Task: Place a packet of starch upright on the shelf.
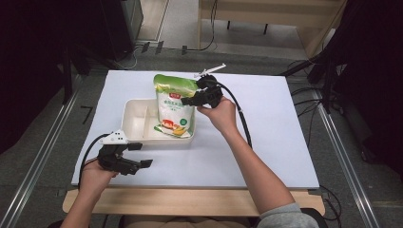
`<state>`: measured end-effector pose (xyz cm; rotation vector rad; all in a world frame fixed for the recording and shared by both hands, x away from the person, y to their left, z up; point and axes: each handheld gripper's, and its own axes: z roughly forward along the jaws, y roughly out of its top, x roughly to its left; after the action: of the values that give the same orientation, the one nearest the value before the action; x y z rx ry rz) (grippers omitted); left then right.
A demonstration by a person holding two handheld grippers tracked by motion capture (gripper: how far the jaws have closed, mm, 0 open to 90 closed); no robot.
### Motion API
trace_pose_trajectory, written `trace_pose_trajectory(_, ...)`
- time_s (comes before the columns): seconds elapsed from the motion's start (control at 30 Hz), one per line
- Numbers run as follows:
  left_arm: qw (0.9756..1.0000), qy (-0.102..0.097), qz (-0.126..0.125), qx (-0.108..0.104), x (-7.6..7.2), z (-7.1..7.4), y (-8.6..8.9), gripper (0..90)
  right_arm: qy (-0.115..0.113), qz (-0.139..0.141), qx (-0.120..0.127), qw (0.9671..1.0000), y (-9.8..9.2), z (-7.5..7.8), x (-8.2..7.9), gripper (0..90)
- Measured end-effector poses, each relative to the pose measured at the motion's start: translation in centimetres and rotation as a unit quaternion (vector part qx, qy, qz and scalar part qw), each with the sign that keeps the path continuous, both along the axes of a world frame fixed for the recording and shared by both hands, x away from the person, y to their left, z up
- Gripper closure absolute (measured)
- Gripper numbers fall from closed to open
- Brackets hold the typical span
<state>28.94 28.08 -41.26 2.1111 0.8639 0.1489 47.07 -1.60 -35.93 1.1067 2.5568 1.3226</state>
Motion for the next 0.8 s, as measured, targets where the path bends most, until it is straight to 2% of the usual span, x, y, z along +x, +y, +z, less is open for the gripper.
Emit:
trace_pose_trajectory(0.13,1.0000,0.000,0.000,0.000,0.0,0.0,0.0,20.8,-0.002,-0.002,0.010,0.9999,-1.3,0.2,-0.2,47.5)
trace_pose_trajectory(0.37,1.0000,0.002,-0.002,-0.001,0.0,0.0,-0.1,20.7,-0.004,-0.004,0.009,0.9999,-3.4,0.1,-1.3,46.9)
trace_pose_trajectory(0.5,1.0000,0.001,-0.002,-0.001,0.0,0.0,-0.1,20.8,-0.005,-0.004,0.004,1.0000,-4.2,-0.4,-2.1,47.1)
trace_pose_trajectory(0.8,1.0000,0.000,-0.003,-0.001,0.0,-0.1,-0.1,20.8,0.007,0.006,0.009,0.9999,-6.2,-2.2,-4.5,47.9)
